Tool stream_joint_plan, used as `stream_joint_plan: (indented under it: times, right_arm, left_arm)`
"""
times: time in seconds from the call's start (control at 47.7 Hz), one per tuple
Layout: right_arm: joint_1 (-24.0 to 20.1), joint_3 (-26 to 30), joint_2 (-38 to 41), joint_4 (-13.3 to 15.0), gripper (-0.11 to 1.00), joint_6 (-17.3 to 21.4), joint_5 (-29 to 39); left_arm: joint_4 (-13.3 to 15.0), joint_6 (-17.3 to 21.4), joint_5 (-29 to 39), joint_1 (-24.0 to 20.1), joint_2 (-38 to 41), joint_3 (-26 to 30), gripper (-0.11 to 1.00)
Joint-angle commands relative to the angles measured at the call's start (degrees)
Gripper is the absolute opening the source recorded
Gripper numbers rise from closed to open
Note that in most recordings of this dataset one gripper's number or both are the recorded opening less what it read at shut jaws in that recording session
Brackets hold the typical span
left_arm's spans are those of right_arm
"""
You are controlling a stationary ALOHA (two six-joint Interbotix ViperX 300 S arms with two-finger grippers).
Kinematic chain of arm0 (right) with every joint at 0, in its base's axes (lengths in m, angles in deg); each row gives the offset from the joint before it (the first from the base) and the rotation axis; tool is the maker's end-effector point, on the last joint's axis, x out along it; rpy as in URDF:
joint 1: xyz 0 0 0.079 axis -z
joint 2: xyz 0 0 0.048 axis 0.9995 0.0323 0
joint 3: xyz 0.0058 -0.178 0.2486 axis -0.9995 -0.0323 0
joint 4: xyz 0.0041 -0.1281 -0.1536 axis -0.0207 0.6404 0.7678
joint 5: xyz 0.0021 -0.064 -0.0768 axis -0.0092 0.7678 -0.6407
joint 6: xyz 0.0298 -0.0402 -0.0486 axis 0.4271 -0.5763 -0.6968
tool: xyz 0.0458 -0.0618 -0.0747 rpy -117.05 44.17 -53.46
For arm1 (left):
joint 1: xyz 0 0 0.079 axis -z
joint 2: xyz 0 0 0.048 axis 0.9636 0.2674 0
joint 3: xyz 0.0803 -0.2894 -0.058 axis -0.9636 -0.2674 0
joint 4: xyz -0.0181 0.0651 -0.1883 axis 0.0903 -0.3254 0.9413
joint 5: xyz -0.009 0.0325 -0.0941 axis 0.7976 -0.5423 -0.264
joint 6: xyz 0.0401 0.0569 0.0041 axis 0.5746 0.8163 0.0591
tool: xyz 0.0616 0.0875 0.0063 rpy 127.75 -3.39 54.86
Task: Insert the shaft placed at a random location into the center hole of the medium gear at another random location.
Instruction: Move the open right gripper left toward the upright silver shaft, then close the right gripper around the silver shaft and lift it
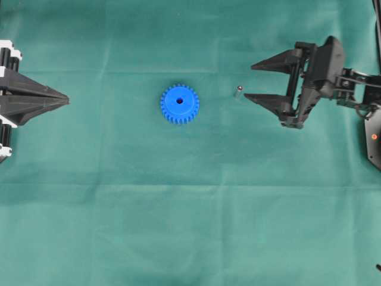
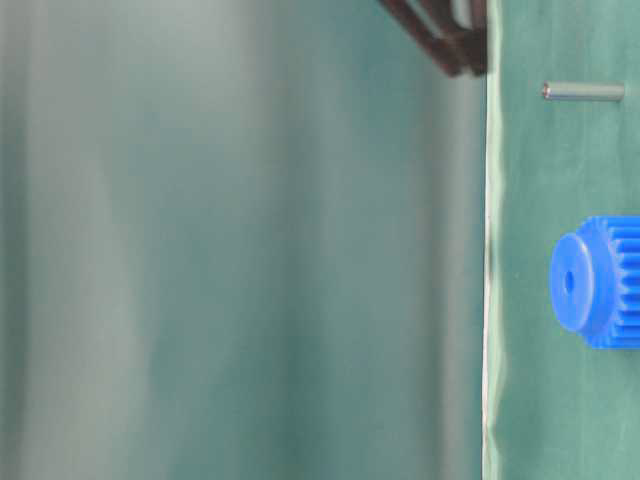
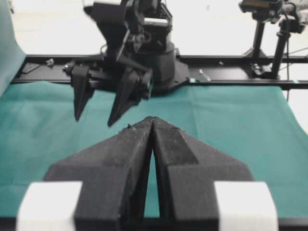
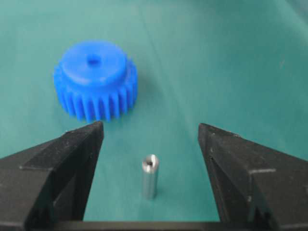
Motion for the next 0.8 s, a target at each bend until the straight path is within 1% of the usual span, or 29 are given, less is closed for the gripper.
stream_joint_plan:
  times: [0.0, 0.126, 0.315, 0.525, 0.713, 0.776]
  right_arm:
    - [0.35, 1.32, 3.25, -0.44, 0.83, -0.79, -2.72]
    - [0.26, 2.46, 7.56, -0.79, 0.83, -0.7, -4.83]
    - [0.44, 3.87, 11.07, -1.23, 0.83, -0.7, -5.01]
    - [0.44, 4.22, 11.87, -1.14, 0.8, -0.7, -4.92]
    - [0.44, 4.31, 11.95, -1.14, 0.74, -0.62, -4.75]
    - [0.44, 4.31, 12.04, -1.05, 0.71, -0.62, -4.66]
  left_arm:
    - [-0.26, 0.0, -0.26, 0.09, 0.62, 1.23, 0.0]
    - [-0.18, 0.0, -0.26, 0.09, 0.62, 1.14, 0.0]
    - [-0.18, -0.09, -0.26, 0.09, 0.7, 1.05, 0.0]
    - [-0.18, -0.09, -0.26, 0.09, 0.7, 1.05, 0.0]
    - [-0.18, -0.09, -0.26, 0.09, 0.7, 0.97, 0.0]
    - [-0.18, -0.09, -0.26, 0.09, 0.7, 0.97, 0.0]
